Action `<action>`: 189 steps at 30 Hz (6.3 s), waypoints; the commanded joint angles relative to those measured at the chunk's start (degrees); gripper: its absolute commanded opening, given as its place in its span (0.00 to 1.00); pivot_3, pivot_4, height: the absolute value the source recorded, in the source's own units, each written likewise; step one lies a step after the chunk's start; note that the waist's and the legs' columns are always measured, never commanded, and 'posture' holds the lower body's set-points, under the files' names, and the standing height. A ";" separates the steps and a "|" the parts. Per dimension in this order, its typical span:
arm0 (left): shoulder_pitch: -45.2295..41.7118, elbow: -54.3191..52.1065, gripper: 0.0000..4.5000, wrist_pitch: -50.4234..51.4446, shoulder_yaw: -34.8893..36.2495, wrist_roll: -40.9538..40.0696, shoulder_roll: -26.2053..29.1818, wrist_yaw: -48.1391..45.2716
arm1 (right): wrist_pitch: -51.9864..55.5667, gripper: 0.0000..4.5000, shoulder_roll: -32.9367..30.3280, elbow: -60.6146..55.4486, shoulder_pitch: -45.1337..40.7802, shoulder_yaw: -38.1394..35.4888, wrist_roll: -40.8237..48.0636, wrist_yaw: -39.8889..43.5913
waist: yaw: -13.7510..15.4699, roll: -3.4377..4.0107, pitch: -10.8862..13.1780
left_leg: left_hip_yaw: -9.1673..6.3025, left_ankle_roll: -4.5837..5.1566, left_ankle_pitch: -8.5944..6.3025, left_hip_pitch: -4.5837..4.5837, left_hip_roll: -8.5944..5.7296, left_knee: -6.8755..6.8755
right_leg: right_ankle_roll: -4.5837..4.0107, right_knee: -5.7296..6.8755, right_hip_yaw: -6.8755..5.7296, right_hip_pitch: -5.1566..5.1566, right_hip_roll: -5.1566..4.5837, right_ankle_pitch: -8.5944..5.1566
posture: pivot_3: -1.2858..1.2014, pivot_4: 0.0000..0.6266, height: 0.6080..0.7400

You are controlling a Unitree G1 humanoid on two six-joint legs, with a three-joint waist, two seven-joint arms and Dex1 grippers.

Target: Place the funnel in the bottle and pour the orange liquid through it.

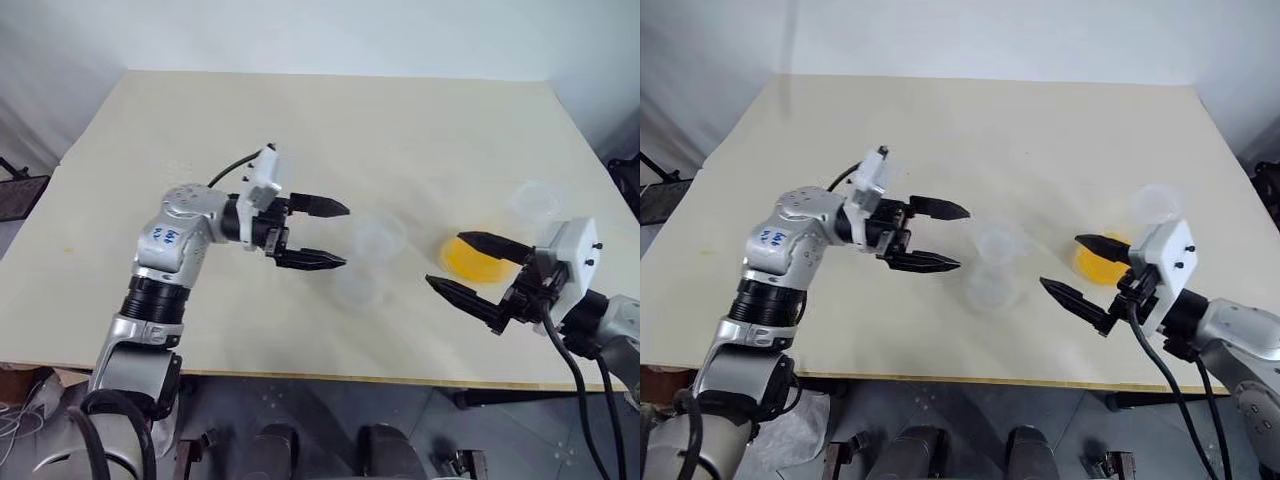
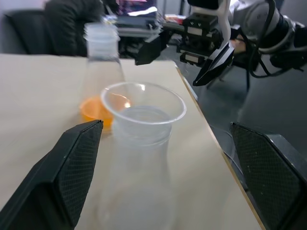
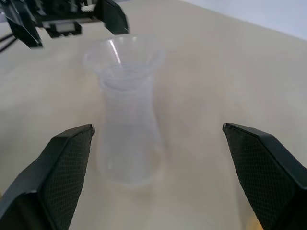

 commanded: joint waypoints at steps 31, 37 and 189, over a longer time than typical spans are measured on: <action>4.72 -5.23 1.00 -5.75 5.58 -3.85 -0.07 0.95 | -0.83 1.00 9.83 -5.28 23.34 -28.88 3.66 -7.49 | -0.22 0.03 -0.02 | 0.12 0.03 -0.01 0.20 0.06 -0.07 | 0.01 -0.08 0.14 0.16 0.04 0.00 | 0.52 0.24 1.00; 5.15 -6.38 1.00 -6.14 5.10 -4.08 -0.86 2.63 | -0.41 1.00 8.53 6.33 9.04 -15.03 -1.43 -11.09 | -0.65 0.02 -0.05 | 0.15 0.04 -0.01 0.19 0.03 0.00 | 0.03 -0.08 0.16 0.17 0.02 0.02 | 0.52 0.24 1.00; 3.45 -3.59 1.00 -8.87 2.85 -2.59 -2.69 3.27 | -33.38 0.63 4.56 9.44 -35.71 33.65 -82.51 -5.76 | -1.62 0.19 -0.05 | -0.05 0.06 0.03 -0.84 -0.21 0.51 | 0.06 0.72 0.14 -1.01 -0.10 0.03 | 0.52 0.24 1.00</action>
